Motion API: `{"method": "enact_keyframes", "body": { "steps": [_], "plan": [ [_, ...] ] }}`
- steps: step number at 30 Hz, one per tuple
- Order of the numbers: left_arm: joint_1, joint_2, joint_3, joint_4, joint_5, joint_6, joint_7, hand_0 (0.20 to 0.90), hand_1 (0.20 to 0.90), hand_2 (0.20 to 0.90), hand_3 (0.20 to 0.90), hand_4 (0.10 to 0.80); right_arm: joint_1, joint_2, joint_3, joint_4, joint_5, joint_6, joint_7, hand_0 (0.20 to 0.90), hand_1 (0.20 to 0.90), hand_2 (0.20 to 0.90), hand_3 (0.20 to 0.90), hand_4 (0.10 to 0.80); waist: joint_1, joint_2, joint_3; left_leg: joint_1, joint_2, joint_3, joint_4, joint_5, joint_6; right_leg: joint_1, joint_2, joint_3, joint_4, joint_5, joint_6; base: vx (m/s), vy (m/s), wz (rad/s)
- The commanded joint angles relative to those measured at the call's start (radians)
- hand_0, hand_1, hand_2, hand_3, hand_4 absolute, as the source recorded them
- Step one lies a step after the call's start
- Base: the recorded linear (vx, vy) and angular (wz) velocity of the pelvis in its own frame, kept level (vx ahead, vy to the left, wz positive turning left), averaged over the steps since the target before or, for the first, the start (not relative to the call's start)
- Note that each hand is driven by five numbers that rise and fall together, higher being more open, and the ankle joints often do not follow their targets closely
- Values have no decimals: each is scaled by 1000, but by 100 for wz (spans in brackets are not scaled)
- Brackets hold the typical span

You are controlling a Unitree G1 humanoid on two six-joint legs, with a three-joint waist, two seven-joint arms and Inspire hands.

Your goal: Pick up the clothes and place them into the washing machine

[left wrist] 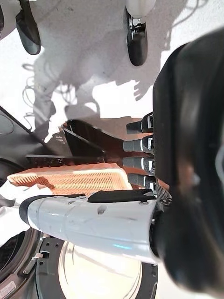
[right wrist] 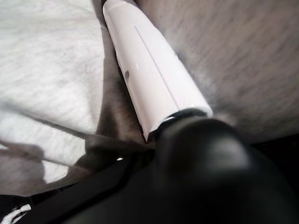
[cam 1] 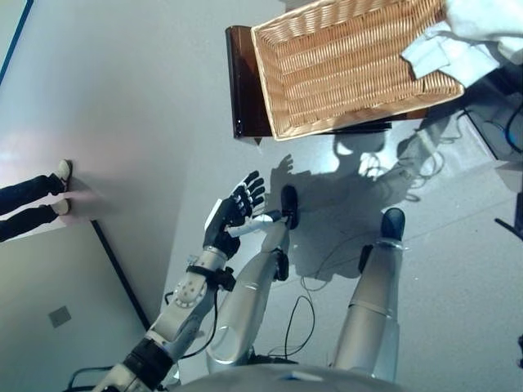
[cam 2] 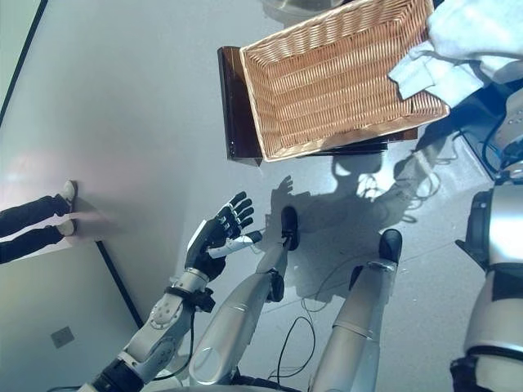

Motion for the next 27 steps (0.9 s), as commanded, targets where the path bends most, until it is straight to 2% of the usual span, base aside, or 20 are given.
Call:
{"method": "enact_keyframes", "body": {
  "steps": [1,7,18,27],
  "plan": [
    [-13,13,25,-103,-11,-95,18,900,900,900,900,800,-248,-161,139,-163,36,-189,-45,200,200,200,200,300,7,102,-29,-6,67,3,65,-117,-105,20,58,-22,-138,64,-60,33,11,7],
    [-10,20,41,-132,-16,-109,31,900,900,900,900,800,-337,-189,185,-190,43,-215,-84,200,200,200,200,300,8,113,-39,-28,55,3,68,-121,-109,-11,50,-13,-110,48,-58,6,0,3],
    [6,34,71,-175,-37,-126,32,900,900,900,900,800,-453,-245,283,-178,59,-233,-110,200,200,200,200,300,-2,100,-50,-48,44,10,66,-115,-115,-35,54,-1,-100,45,-62,6,-1,0],
    [19,39,86,-197,-46,-130,35,900,900,900,900,800,-457,-282,263,-184,118,-277,-131,200,200,200,200,300,0,107,-58,-65,44,11,54,-107,-120,-62,60,5,-85,34,-63,-6,-9,4]
  ]
}}
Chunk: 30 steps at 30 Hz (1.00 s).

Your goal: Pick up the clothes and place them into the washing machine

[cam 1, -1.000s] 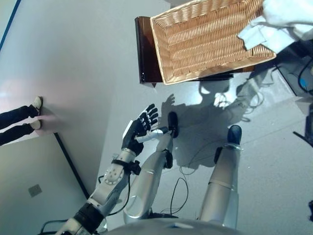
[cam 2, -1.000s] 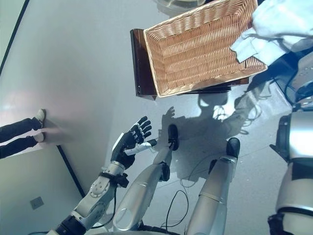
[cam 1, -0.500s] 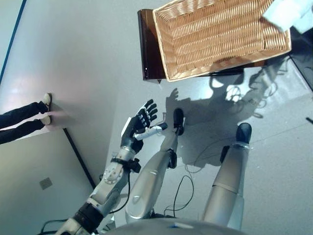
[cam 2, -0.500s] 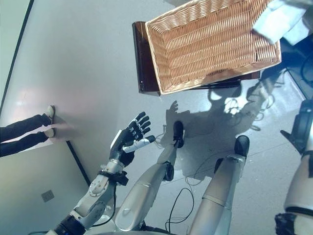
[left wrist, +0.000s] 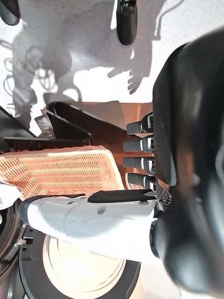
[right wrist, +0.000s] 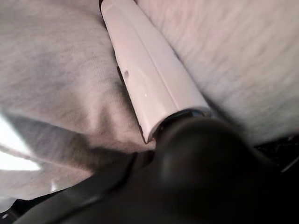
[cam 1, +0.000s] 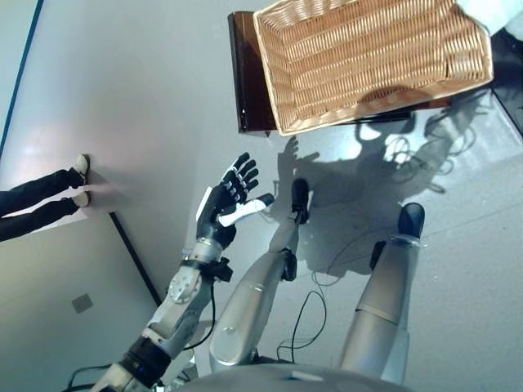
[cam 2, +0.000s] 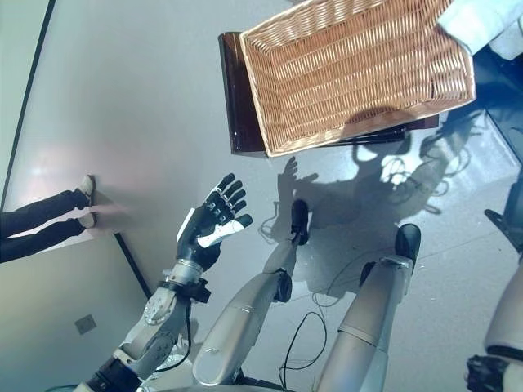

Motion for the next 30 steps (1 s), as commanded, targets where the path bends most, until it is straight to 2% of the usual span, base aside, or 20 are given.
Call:
{"method": "enact_keyframes", "body": {
  "steps": [1,6,13,24,30],
  "plan": [
    [14,32,46,-97,-9,-88,9,900,900,900,900,800,-212,-211,195,-197,24,-243,-14,200,200,200,200,300,-8,88,-41,3,68,17,91,-127,-112,53,69,-24,-142,67,-66,19,-22,6],
    [16,25,48,-89,-5,-87,13,900,900,900,900,800,-179,-224,148,-225,30,-273,-30,200,200,200,200,300,-6,93,-45,-4,68,20,88,-122,-115,41,75,-19,-131,65,-67,2,-6,0],
    [17,35,44,-87,-6,-95,4,900,900,900,900,800,-134,-214,128,-222,-16,-241,-48,200,200,200,200,300,-13,94,-36,-5,71,32,81,-119,-122,26,85,-10,-114,55,-74,8,-41,1],
    [23,35,32,-80,-12,-85,-9,900,900,900,900,800,-143,-234,154,-214,-48,-220,-52,200,200,200,200,300,-18,85,-20,11,97,40,21,-93,-139,-1,112,-20,-74,33,-87,1,-86,2],
    [27,40,25,-79,-14,-84,-14,900,900,900,900,800,-142,-238,167,-183,-66,-201,-42,200,200,200,200,300,-26,81,-15,26,93,47,14,-95,-136,-1,113,-21,-60,30,-86,2,-29,3]
  ]
}}
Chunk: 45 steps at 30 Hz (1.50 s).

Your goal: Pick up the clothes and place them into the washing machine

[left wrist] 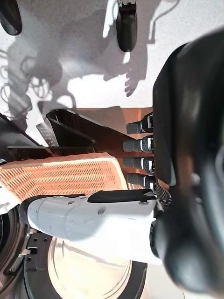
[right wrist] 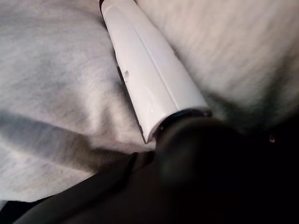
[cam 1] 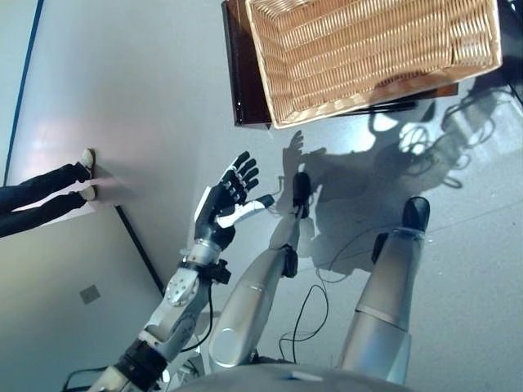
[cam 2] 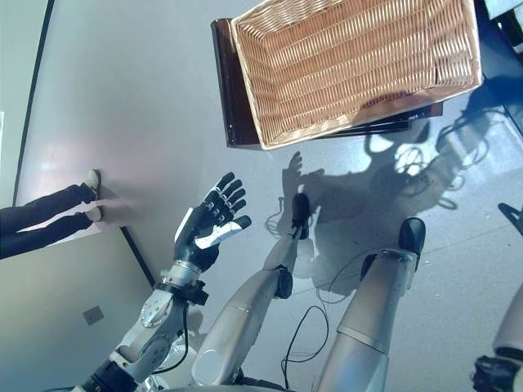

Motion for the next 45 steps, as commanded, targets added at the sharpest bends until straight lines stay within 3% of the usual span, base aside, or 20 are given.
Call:
{"method": "enact_keyframes", "body": {
  "steps": [1,8,20,22,23,42,45],
  "plan": [
    [9,22,34,-66,-14,-82,-3,900,900,900,900,800,-140,-217,198,-121,-73,-141,11,200,200,200,200,300,-20,81,-15,52,100,45,16,-111,-113,82,95,-68,-165,77,-70,0,0,0],
    [3,18,39,-64,-12,-84,9,900,900,900,900,800,-191,-227,196,-133,-32,-195,-35,200,200,200,200,300,-31,89,-18,68,91,48,-8,-111,-118,89,88,-76,-167,64,-68,19,0,0],
    [23,26,48,-78,-28,-90,7,900,900,900,900,800,-246,-263,247,-121,-28,-205,-46,200,200,200,200,300,-25,87,-31,63,94,56,-9,-116,-112,72,102,-69,-169,78,-69,3,1,0],
    [23,27,50,-75,-28,-92,7,900,900,900,900,800,-238,-261,248,-114,-34,-195,-39,461,461,461,461,486,-25,86,-31,64,94,57,-9,-115,-111,72,103,-69,-169,79,-70,0,0,0],
    [22,28,51,-78,-31,-92,6,900,900,900,900,800,-230,-259,240,-96,-31,-188,-44,900,900,900,900,800,-25,87,-32,65,93,59,-9,-116,-110,75,102,-69,-172,79,-71,0,0,0],
    [37,47,54,-86,-34,-91,14,900,900,900,900,800,-181,-222,209,-91,-74,-151,-82,900,900,900,900,800,-25,81,-31,74,94,65,-9,-116,-108,95,107,-75,-200,94,-72,0,0,0],
    [42,58,61,-88,-33,-92,11,900,900,900,900,800,-165,-221,237,-88,-147,-108,-76,900,900,900,900,800,-26,73,-27,79,92,66,-9,-117,-107,98,104,-77,-199,94,-71,0,0,0]
  ]
}}
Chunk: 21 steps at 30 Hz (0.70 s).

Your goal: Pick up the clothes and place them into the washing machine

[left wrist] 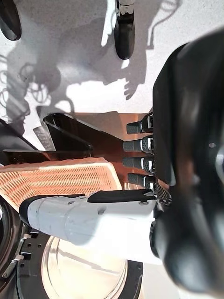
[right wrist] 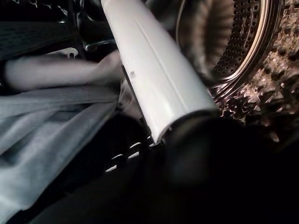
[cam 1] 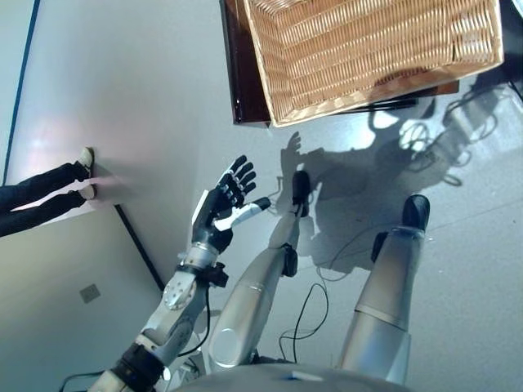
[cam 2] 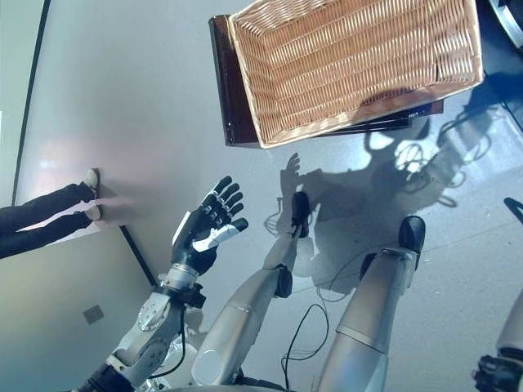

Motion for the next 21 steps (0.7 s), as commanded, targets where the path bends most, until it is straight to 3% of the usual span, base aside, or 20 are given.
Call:
{"method": "enact_keyframes", "body": {
  "steps": [1,3,5,14,21],
  "plan": [
    [29,42,59,-84,-10,-93,4,900,900,900,900,800,-110,-212,254,-102,-211,-81,-23,900,900,900,900,800,-25,70,-26,84,90,62,-9,-125,-108,90,100,-81,-184,85,-77,0,0,0],
    [36,54,67,-87,-7,-100,-2,900,900,900,900,800,-84,-204,326,-98,-358,-13,-11,900,900,900,900,800,-24,62,-18,82,94,64,-9,-118,-106,89,104,-80,-191,100,-78,-49,10,0],
    [40,57,68,-89,-6,-103,-1,900,900,900,900,800,-81,-197,339,-96,-377,-6,-20,900,900,900,900,800,-21,59,-17,78,98,67,-9,-116,-106,87,109,-80,-197,108,-79,-41,12,-5],
    [47,79,87,-100,13,-114,11,900,900,900,900,800,-49,-96,456,-37,-766,161,-99,900,900,900,900,800,-19,37,-7,64,96,63,23,-121,-94,91,119,-75,-235,142,-79,-30,42,-11],
    [33,81,85,-107,22,-124,14,900,900,900,900,800,21,-58,468,-26,-895,191,-93,900,900,900,900,800,-9,29,-1,28,91,56,79,-132,-88,89,114,-69,-250,165,-77,-44,47,-7]
  ]
}}
